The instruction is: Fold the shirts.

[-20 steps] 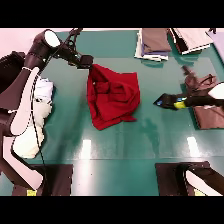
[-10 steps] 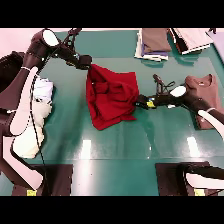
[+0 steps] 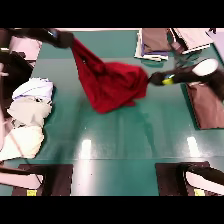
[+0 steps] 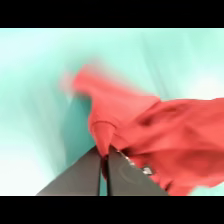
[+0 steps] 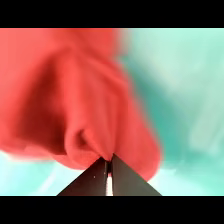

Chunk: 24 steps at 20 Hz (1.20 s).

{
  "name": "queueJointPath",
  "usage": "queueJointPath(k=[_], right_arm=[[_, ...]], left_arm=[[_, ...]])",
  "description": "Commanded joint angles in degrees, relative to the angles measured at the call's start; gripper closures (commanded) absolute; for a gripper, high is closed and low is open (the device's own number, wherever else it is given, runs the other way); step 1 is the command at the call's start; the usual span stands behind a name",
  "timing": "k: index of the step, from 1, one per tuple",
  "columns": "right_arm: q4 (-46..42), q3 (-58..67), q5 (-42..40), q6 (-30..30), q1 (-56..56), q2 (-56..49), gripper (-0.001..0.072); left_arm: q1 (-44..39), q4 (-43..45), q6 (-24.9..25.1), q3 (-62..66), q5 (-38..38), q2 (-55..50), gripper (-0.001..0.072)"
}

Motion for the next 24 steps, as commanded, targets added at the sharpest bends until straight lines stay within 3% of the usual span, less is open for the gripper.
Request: queueJointPath(k=[1,6,13,15,18,21,24], right_arm=[[-5.0,9.4,9.8,0.2,-6.2,9.6,0.0694],[-5.0,20.1,16.9,0.2,-12.6,19.1,0.0694],[-4.9,35.1,27.8,4.2,-14.2,18.3,0.0693],[-5.0,37.2,30.0,5.8,-11.7,15.6,0.0694],[-5.7,37.3,31.5,8.3,-6.2,9.6,0.0694],[-14.3,37.3,31.8,10.5,0.0,-0.2,0.0693],[-18.6,37.3,32.3,10.6,2.6,-11.9,0.0694]], left_arm=[[1.0,1.6,0.6,0.2,3.6,13.2,0.0682],[1.0,1.3,1.6,0.2,4.8,29.1,0.0682],[1.0,-7.1,2.6,0.2,7.1,34.9,0.0682],[1.0,-9.3,5.0,0.0,5.7,33.1,0.0682],[1.0,-5.9,6.0,-2.7,-0.2,27.2,0.0683],[1.0,-4.2,6.0,-8.8,-5.5,18.3,0.0682],[1.0,-2.5,6.0,-13.8,-2.4,7.9,0.0682]])
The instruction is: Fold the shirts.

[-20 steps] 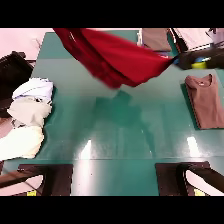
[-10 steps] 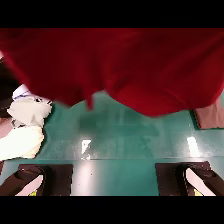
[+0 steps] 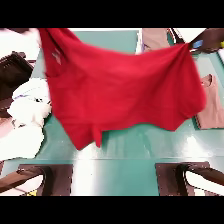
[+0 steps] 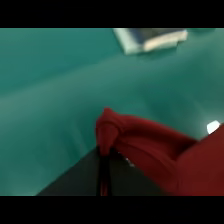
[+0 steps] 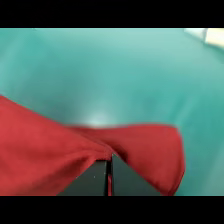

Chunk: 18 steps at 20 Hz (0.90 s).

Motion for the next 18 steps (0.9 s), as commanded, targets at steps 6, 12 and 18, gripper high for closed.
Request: queueJointPath(k=[6,12,18], right_arm=[[-4.8,0.3,-5.8,1.0,2.9,-25.5,0.0269],[6.9,-1.1,-0.1,-1.0,-1.6,-24.4,0.0284],[9.3,-19.6,-4.8,-3.2,-2.2,-9.7,0.0284]], left_arm=[[2.5,6.9,-6.6,-4.6,6.2,-22.2,0.0372],[14.5,1.8,-7.2,-6.7,-8.8,-19.9,0.0257],[18.1,-1.2,-4.2,-35.3,-2.1,-10.3,0.0256]])
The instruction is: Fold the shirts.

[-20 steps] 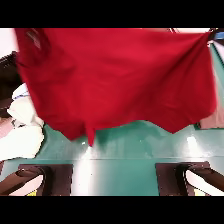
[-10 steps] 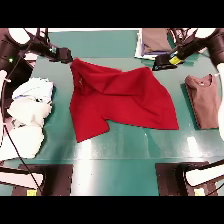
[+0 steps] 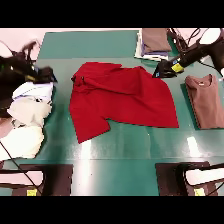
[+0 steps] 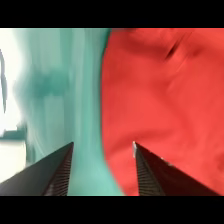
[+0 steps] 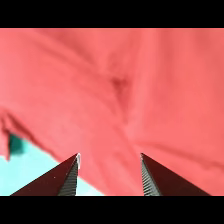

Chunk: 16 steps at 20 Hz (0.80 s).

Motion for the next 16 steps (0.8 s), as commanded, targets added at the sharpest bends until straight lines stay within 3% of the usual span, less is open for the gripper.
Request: queueJointPath(k=[1,3,7,13,14,16], right_arm=[[2.1,-10.4,-3.0,-1.2,-0.3,8.2,0.0284],[2.1,-14.8,-5.1,-1.2,-0.3,12.1,0.0284],[2.1,-19.5,-7.7,-1.2,-0.4,16.8,0.0284],[2.0,-19.6,-7.3,-1.1,-0.4,19.5,0.0284],[2.0,-19.6,-6.7,-1.1,-0.9,20.1,0.0284],[1.9,-21.4,-5.2,-1.2,-3.3,21.8,0.0284]], left_arm=[[1.4,-2.0,1.4,-16.4,5.1,4.2,0.0256],[1.4,-3.6,1.5,-23.2,9.4,4.3,0.0256],[-1.8,-12.3,6.9,-29.0,17.7,4.2,0.0256],[-9.2,-13.0,3.2,-29.4,22.4,1.4,0.0258],[-9.3,-13.7,2.9,-28.9,22.4,1.4,0.0327],[-9.1,-13.6,2.9,-26.2,20.5,1.5,0.0639]])
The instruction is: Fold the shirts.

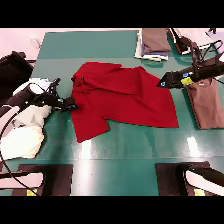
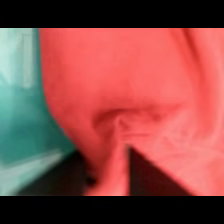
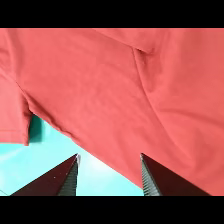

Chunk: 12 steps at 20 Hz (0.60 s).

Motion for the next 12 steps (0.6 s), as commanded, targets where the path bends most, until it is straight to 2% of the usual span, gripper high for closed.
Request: queueJointPath(k=[1,5,7,10,12], right_arm=[[-0.2,-4.0,2.0,0.0,-4.0,3.4,0.0284],[-0.8,-21.1,2.7,0.0,-19.2,9.9,0.0281],[-0.5,-30.2,2.8,0.0,-29.5,11.6,0.0198],[-0.4,-39.9,1.4,-2.2,-40.3,11.7,0.0206],[0.1,-44.3,-1.0,-3.8,-43.5,11.7,0.0226]], left_arm=[[-1.0,-0.5,-0.8,3.2,-1.2,0.2,0.0681],[-1.0,-0.4,0.7,7.9,-2.6,3.7,0.0682],[-1.0,-0.4,0.7,8.7,-2.5,4.8,0.0682],[-1.0,-0.4,0.7,8.7,-2.7,4.8,0.0682],[-1.0,-0.5,0.7,8.7,-2.8,4.8,0.0682]])
